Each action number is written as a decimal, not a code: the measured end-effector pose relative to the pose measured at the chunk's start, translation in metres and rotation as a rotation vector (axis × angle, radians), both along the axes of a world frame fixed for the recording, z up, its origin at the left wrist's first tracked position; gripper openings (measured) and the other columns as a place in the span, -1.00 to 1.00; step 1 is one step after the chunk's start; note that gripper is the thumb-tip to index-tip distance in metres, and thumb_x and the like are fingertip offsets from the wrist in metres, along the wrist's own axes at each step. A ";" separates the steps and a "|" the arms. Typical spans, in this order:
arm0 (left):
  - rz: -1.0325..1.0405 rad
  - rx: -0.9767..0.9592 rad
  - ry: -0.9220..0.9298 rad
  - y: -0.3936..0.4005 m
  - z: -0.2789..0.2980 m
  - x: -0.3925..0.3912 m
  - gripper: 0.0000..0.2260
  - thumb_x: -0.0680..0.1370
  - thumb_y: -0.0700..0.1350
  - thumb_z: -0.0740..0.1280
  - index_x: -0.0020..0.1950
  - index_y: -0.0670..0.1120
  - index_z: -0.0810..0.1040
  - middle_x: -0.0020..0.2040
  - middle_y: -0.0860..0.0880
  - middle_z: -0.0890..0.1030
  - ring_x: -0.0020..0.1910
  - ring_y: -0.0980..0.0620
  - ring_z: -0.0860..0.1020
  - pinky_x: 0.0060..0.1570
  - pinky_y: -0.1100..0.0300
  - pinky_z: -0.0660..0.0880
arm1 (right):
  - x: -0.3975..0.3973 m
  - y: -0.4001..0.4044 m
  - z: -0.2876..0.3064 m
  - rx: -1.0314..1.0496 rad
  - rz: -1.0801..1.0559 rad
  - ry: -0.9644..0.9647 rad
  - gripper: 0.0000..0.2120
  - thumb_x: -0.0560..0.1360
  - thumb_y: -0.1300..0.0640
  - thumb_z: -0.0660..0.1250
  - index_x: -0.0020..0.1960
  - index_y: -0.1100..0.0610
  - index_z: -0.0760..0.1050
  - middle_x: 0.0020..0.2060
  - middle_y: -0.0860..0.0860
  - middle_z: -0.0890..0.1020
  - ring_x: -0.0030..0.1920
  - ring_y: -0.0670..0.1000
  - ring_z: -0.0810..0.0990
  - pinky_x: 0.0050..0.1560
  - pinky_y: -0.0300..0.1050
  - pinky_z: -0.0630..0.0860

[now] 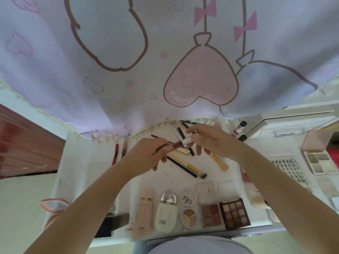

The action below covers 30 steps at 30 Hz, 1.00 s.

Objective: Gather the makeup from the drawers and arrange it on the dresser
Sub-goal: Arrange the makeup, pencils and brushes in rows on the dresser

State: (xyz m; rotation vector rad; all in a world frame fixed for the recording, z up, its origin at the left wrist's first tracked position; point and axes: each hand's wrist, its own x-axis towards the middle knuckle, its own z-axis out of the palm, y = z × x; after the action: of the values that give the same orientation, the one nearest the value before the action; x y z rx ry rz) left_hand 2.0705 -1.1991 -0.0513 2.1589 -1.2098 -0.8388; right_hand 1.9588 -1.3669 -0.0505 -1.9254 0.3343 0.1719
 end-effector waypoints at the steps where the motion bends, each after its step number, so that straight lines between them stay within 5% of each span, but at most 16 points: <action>1: -0.001 -0.002 -0.007 0.001 0.000 0.001 -0.73 0.60 -0.11 0.14 -0.27 0.16 0.38 -0.35 0.14 0.54 -0.57 0.25 0.45 -0.43 0.47 0.37 | 0.003 0.001 -0.001 -0.040 -0.014 0.018 -0.82 0.57 0.10 0.11 -0.14 0.04 0.43 -0.43 -0.10 0.53 -0.56 -0.21 0.43 -0.44 -0.38 0.34; 4: -0.014 -0.003 -0.029 0.004 -0.001 0.003 -0.72 0.60 -0.11 0.13 -0.28 0.16 0.38 -0.37 0.13 0.53 -0.56 0.24 0.46 -0.42 0.46 0.38 | 0.005 0.004 -0.001 -0.079 -0.014 0.017 -0.79 0.57 0.15 0.14 -0.19 0.17 0.46 -0.51 -0.02 0.46 -0.62 -0.18 0.35 -0.52 -0.42 0.30; 6: -0.003 -0.004 -0.027 0.007 -0.003 0.004 -0.73 0.60 -0.12 0.12 -0.28 0.10 0.41 -0.36 0.13 0.53 -0.55 0.25 0.46 -0.41 0.46 0.38 | 0.003 0.004 -0.003 0.022 0.000 -0.062 -0.90 0.52 0.30 0.21 -0.08 0.14 0.47 -0.40 0.00 0.49 -0.53 -0.20 0.42 -0.47 -0.40 0.38; 9: 0.010 0.019 -0.034 0.011 -0.006 0.005 -0.77 0.61 -0.10 0.11 -0.19 -0.03 0.48 -0.32 0.13 0.55 -0.53 0.25 0.47 -0.38 0.46 0.38 | 0.002 0.004 -0.008 0.142 -0.017 -0.074 -0.73 0.48 0.32 0.26 0.07 0.01 0.40 -0.18 -0.06 0.55 -0.37 -0.24 0.55 -0.37 -0.37 0.48; 11: -0.005 0.019 -0.035 0.013 -0.006 0.005 -0.76 0.61 -0.10 0.11 -0.23 0.04 0.44 -0.34 0.14 0.54 -0.52 0.26 0.47 -0.37 0.45 0.38 | 0.003 0.008 -0.010 0.104 -0.014 -0.037 -0.88 0.53 0.19 0.20 0.03 0.03 0.43 -0.30 -0.09 0.58 -0.47 -0.20 0.52 -0.47 -0.37 0.41; 14: -0.023 0.015 -0.027 0.014 -0.005 0.004 -0.71 0.60 -0.11 0.12 -0.30 0.14 0.37 -0.46 0.18 0.51 -0.54 0.26 0.46 -0.40 0.48 0.38 | 0.003 0.011 -0.013 -0.022 0.003 -0.031 -0.82 0.55 0.15 0.17 -0.19 0.11 0.47 -0.50 -0.09 0.51 -0.58 -0.18 0.39 -0.51 -0.40 0.31; 17: -0.013 0.016 -0.022 0.014 -0.007 0.006 -0.72 0.61 -0.11 0.11 -0.27 0.13 0.38 -0.39 0.15 0.52 -0.54 0.26 0.46 -0.38 0.45 0.38 | 0.003 0.010 -0.018 0.107 0.007 -0.123 -0.74 0.50 0.36 0.23 -0.05 0.00 0.47 -0.27 -0.08 0.53 -0.37 -0.21 0.51 -0.35 -0.34 0.47; 20: -0.005 0.015 -0.005 0.015 -0.009 0.007 -0.74 0.61 -0.12 0.11 -0.26 0.11 0.39 -0.36 0.14 0.53 -0.54 0.26 0.46 -0.38 0.44 0.38 | 0.004 0.011 -0.016 0.185 0.000 -0.088 -0.69 0.51 0.32 0.23 0.08 -0.07 0.40 -0.11 -0.12 0.54 -0.22 -0.16 0.57 -0.18 -0.26 0.53; 22: -0.016 0.014 0.000 0.015 -0.009 0.007 -0.73 0.61 -0.12 0.11 -0.26 0.12 0.38 -0.36 0.14 0.52 -0.54 0.27 0.46 -0.39 0.46 0.38 | 0.006 0.014 -0.016 0.123 -0.010 -0.049 -0.87 0.56 0.19 0.16 0.02 0.05 0.46 -0.30 -0.11 0.57 -0.37 -0.13 0.54 -0.29 -0.29 0.48; 25: -0.019 0.024 -0.002 0.015 -0.009 0.007 -0.72 0.61 -0.13 0.12 -0.28 0.12 0.38 -0.38 0.14 0.51 -0.55 0.28 0.45 -0.42 0.48 0.38 | 0.008 0.014 -0.020 -0.030 -0.012 -0.059 -0.79 0.56 0.17 0.17 -0.23 0.09 0.47 -0.52 -0.12 0.49 -0.54 -0.19 0.43 -0.41 -0.39 0.38; 30: 0.013 0.020 0.004 0.018 -0.009 0.008 -0.74 0.60 -0.12 0.12 -0.26 0.10 0.39 -0.36 0.14 0.52 -0.55 0.26 0.46 -0.40 0.46 0.38 | 0.009 0.012 -0.023 0.178 -0.038 -0.136 -0.66 0.48 0.34 0.27 0.02 -0.11 0.41 -0.14 -0.14 0.54 -0.23 -0.25 0.57 -0.16 -0.33 0.51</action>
State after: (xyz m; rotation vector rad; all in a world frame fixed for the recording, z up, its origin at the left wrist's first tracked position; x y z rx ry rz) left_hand 2.0781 -1.1815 -0.0601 2.1778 -1.1889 -0.8526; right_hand 1.9677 -1.3547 -0.0736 -1.7431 0.2559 0.0431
